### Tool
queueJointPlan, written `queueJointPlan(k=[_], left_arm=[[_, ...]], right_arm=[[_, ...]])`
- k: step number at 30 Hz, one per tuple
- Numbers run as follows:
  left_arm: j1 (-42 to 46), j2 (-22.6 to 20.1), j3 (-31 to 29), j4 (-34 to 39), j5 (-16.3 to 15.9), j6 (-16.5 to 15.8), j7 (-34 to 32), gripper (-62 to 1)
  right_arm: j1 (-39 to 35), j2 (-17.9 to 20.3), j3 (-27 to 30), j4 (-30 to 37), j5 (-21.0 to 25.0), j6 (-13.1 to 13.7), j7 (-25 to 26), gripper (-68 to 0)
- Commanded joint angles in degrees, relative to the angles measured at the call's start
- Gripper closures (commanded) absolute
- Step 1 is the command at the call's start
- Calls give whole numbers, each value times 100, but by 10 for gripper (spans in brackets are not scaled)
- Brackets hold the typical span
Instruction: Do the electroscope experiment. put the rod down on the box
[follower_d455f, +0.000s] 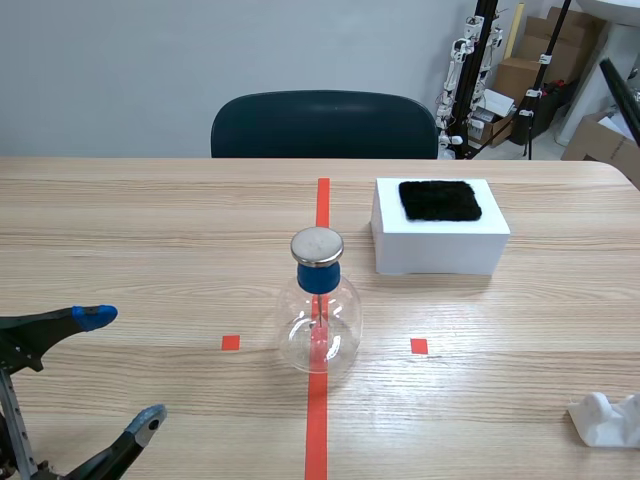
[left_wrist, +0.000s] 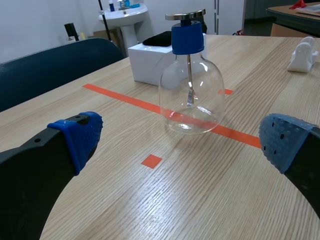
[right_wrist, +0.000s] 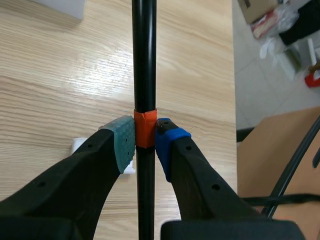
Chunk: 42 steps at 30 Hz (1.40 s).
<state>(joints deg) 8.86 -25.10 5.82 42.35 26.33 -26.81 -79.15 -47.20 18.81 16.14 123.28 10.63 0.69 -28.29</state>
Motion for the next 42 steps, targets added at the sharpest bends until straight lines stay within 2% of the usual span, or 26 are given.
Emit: queueJointPlan(k=[1,7,12,20,25,28,35,42], left_arm=[[-31,-50,-70,57,-79,9,-98,-623],[-31,-50,-70,57,-79,9,-98,-623],[-31,-50,-70,57,-79,9,-98,-623],[-31,-50,-70,57,-79,9,-98,-623],[-33,-50,-70,57,-79,9,-90,-623],[-31,-50,-70,57,-79,9,-98,-623],[-31,-50,-70,57,-79,9,-98,-623],[-31,-50,-70,57,-79,9,-96,-623]], right_arm=[[212,149,55,68,149,-61,-201,2],[761,184,39,68,549,-63,-1311,2],[1226,181,39,9,752,-61,-1976,2],[2197,184,-125,-782,863,-61,-2806,2],[2702,184,-308,-1410,892,-55,-2953,2],[2959,181,-369,-1764,914,144,-2949,2],[3587,181,-542,-2430,938,382,-2955,2],[4076,179,-859,-3038,933,391,-3169,2]])
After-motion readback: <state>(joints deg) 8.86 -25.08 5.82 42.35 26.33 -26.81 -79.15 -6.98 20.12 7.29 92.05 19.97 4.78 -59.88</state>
